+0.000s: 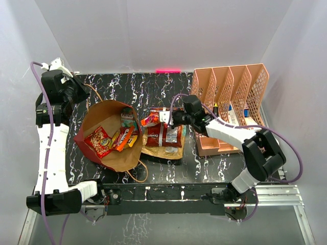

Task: Take the snacks out of the paper bag
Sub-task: Place the snack at the center of the board.

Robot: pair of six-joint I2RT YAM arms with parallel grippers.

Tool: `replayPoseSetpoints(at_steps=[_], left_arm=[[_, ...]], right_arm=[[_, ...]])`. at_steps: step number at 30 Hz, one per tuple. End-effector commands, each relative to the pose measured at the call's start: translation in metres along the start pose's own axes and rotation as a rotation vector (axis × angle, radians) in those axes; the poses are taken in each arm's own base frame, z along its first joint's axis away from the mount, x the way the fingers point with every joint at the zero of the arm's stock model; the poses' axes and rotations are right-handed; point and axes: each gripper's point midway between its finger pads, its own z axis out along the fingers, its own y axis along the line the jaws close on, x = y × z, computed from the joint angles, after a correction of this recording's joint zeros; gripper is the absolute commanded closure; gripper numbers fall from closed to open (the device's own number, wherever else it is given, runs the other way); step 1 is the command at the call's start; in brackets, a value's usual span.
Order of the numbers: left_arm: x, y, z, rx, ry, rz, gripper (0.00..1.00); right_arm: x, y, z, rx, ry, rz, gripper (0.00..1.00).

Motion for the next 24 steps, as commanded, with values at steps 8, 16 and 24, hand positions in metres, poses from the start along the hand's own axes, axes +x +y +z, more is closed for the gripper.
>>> replayPoseSetpoints(at_steps=[8,16,24], left_arm=[[-0.012,-0.008,-0.013,0.033,-0.053,0.010,1.00],[-0.011,-0.010,-0.014,0.043,-0.050,0.007,1.00],[-0.011,-0.010,-0.011,0.046,-0.051,0.006,1.00]], right_arm=[[0.005,0.017,-0.008,-0.070,-0.157,-0.233,0.79],[0.023,0.040,-0.029,-0.054,-0.042,-0.151,0.52],[-0.015,0.042,-0.074,0.024,-0.059,0.005,0.35]])
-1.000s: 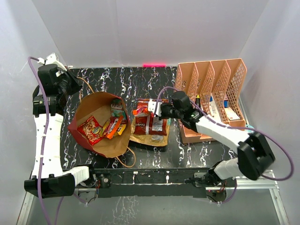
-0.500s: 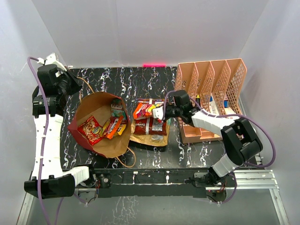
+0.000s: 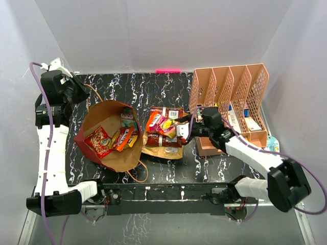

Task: Take the snacks out of the paper bag
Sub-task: Place the snack at the center of the board, then adjust the snack at the center of the board.

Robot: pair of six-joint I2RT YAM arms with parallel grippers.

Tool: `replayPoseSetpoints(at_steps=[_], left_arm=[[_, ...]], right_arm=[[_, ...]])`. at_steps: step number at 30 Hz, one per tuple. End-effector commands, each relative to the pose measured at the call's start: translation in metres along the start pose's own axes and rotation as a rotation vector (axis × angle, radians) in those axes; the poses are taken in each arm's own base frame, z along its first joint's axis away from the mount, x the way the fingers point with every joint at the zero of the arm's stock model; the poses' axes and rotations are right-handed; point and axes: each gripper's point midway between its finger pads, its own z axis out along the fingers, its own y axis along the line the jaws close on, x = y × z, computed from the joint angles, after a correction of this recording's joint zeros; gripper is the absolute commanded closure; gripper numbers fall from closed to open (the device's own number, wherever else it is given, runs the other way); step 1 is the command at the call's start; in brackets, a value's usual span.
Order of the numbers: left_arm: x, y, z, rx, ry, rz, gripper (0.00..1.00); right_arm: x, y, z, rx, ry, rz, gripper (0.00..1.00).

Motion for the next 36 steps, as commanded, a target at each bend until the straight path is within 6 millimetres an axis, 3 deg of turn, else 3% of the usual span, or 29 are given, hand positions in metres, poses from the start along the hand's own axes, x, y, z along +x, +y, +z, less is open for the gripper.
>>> replayPoseSetpoints(at_steps=[1,7,9,12,15,20,28,36], left_arm=[[-0.009,-0.008,-0.007,0.035,-0.041,0.006,1.00],[-0.007,-0.007,-0.006,0.032,-0.037,0.006,1.00],[-0.007,-0.006,-0.005,0.031,-0.039,0.005,1.00],[-0.007,-0.008,-0.004,0.037,-0.033,0.000,1.00],[-0.008,-0.008,-0.005,0.037,-0.034,-0.001,1.00],[-0.009,-0.008,-0.008,0.038,-0.039,0.000,1.00],[-0.009,-0.009,-0.008,0.043,-0.037,0.005,1.00],[-0.010,-0.010,-0.008,0.042,-0.039,0.006,1.00]], right_arm=[[-0.031,-0.005,-0.015,0.038,-0.060,0.141,0.36],[-0.109,-0.022,-0.017,0.191,-0.346,0.543,0.46],[-0.114,-0.024,-0.009,0.233,-0.362,0.650,0.51],[-0.118,-0.018,0.013,0.148,-0.342,0.677,0.55],[-0.104,-0.005,0.039,0.052,-0.271,0.778,0.62],[-0.082,0.004,0.055,0.052,-0.192,0.879,0.64],[-0.047,0.022,0.059,0.026,-0.105,0.982,0.59],[-0.009,0.004,0.038,0.151,-0.038,1.036,0.53]])
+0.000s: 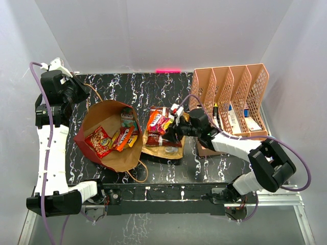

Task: Take the snacks out of the paper bag
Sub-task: Adjust the snack at the center of the board.

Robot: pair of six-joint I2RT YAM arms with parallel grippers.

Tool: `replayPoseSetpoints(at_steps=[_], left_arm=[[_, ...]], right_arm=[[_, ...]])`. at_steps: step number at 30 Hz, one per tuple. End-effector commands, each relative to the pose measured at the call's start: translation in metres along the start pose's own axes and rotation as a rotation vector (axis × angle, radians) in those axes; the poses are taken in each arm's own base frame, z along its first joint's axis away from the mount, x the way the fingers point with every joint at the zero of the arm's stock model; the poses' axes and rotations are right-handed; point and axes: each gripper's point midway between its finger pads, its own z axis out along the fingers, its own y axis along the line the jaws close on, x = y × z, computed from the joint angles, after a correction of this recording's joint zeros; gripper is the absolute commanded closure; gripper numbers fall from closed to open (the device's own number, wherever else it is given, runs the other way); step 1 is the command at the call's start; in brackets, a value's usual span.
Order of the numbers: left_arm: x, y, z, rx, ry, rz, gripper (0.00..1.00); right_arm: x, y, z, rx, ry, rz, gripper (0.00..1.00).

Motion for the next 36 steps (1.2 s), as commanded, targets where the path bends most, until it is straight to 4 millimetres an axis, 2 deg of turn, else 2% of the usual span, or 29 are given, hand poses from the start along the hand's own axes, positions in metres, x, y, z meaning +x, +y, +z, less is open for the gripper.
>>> replayPoseSetpoints(at_steps=[1,4,7,14,19,25,27,31,36], left_arm=[[-0.009,-0.009,-0.008,0.039,-0.034,0.006,1.00],[-0.009,-0.010,-0.007,0.042,-0.034,0.006,1.00],[-0.010,-0.011,-0.007,0.045,-0.035,0.003,1.00],[-0.010,-0.011,-0.006,0.047,-0.033,0.001,1.00],[-0.009,-0.011,-0.005,0.048,-0.033,-0.003,1.00],[-0.009,-0.010,-0.007,0.042,-0.033,-0.002,1.00],[-0.011,-0.010,-0.007,0.040,-0.037,-0.001,1.00],[-0.010,-0.011,-0.008,0.045,-0.035,-0.001,1.00],[-0.009,-0.010,-0.007,0.042,-0.033,-0.001,1.00]], right_arm=[[-0.015,-0.028,-0.014,0.107,-0.036,0.012,0.51],[-0.009,-0.047,-0.017,0.189,0.033,-0.030,0.50],[-0.008,-0.050,-0.019,0.178,0.089,-0.113,0.50],[-0.004,-0.034,-0.020,0.066,0.127,-0.225,0.43],[-0.004,-0.022,-0.010,0.036,0.135,-0.267,0.41],[-0.006,-0.025,-0.005,0.042,0.138,-0.268,0.41],[-0.006,-0.033,-0.006,0.091,0.146,-0.267,0.40],[-0.003,-0.063,-0.016,0.262,0.184,-0.278,0.40],[-0.007,-0.084,-0.027,0.393,0.205,-0.286,0.40]])
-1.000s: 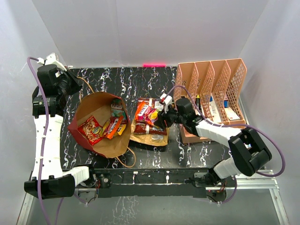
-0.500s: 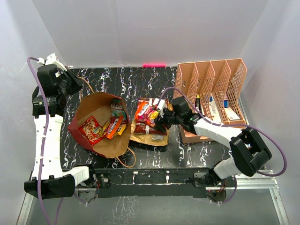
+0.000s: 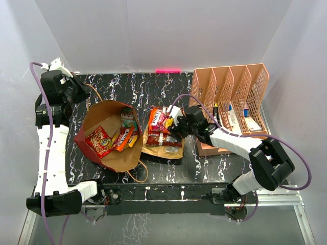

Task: Take the snacks out of the paper bag
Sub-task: Adjust the snack at the center of the board, then take out the snack from the paper bag.

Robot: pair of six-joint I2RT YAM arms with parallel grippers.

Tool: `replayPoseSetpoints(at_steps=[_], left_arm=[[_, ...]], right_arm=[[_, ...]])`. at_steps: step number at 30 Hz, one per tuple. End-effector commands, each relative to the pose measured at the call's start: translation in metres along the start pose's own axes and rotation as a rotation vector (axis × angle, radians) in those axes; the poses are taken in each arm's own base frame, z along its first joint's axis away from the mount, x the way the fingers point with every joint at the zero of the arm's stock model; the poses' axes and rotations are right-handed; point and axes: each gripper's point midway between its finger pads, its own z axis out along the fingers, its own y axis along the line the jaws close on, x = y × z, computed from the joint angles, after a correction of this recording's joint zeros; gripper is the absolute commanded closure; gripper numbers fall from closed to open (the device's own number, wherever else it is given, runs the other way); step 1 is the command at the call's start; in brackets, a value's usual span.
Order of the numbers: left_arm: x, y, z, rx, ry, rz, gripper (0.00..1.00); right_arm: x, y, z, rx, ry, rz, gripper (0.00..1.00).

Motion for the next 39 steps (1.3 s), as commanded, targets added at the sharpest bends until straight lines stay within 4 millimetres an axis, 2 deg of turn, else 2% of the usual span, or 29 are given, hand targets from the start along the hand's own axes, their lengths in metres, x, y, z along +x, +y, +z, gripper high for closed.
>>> replayPoseSetpoints(at_steps=[1,5,7,10,13,14,16,19,22,23,24,28,32,33,35,39], left_arm=[[-0.009,-0.007,-0.006,0.028,-0.039,0.005,1.00],[-0.009,-0.006,-0.007,0.025,-0.039,0.007,1.00],[-0.008,-0.007,-0.007,0.031,-0.037,0.007,1.00],[-0.007,-0.013,-0.007,0.067,-0.031,0.009,1.00],[-0.002,-0.018,-0.008,0.103,-0.023,0.005,1.00],[0.000,-0.018,-0.009,0.106,-0.020,0.002,1.00],[0.004,-0.018,-0.012,0.109,-0.018,-0.006,1.00],[0.004,-0.019,-0.015,0.116,-0.013,-0.010,1.00],[0.005,-0.019,-0.017,0.113,-0.006,-0.011,1.00],[0.005,-0.020,-0.018,0.117,-0.005,-0.012,1.00],[0.006,-0.021,-0.019,0.120,-0.004,-0.014,1.00],[0.008,-0.027,-0.021,0.153,0.006,-0.030,1.00],[0.012,-0.028,-0.020,0.164,0.016,-0.041,1.00],[0.013,-0.027,-0.019,0.165,0.017,-0.041,1.00],[0.014,-0.028,-0.018,0.168,0.020,-0.043,1.00],[0.014,-0.030,-0.018,0.180,0.022,-0.045,1.00]], right_arm=[[-0.027,-0.039,-0.009,0.189,-0.033,-0.024,0.40],[-0.040,-0.043,-0.024,0.219,-0.057,-0.027,0.40],[-0.059,-0.027,-0.034,0.127,-0.109,-0.062,0.41],[-0.105,0.027,-0.062,-0.064,-0.291,-0.232,0.41],[-0.146,0.083,-0.097,-0.173,-0.493,-0.500,0.39],[-0.156,0.101,-0.105,-0.209,-0.541,-0.583,0.38],[-0.169,0.131,-0.108,-0.278,-0.600,-0.723,0.37],[-0.181,0.165,-0.085,-0.320,-0.577,-0.874,0.37],[-0.193,0.184,-0.049,-0.308,-0.495,-0.997,0.37],[-0.191,0.186,-0.036,-0.303,-0.461,-1.019,0.38],[-0.199,0.187,-0.025,-0.294,-0.453,-1.031,0.38],[-0.200,0.192,0.011,-0.323,-0.391,-1.120,0.39],[-0.184,0.193,0.039,-0.371,-0.290,-1.199,0.42],[-0.173,0.193,0.052,-0.388,-0.242,-1.214,0.43],[-0.161,0.190,0.070,-0.389,-0.181,-1.230,0.44],[-0.157,0.185,0.090,-0.362,-0.128,-1.248,0.44]])
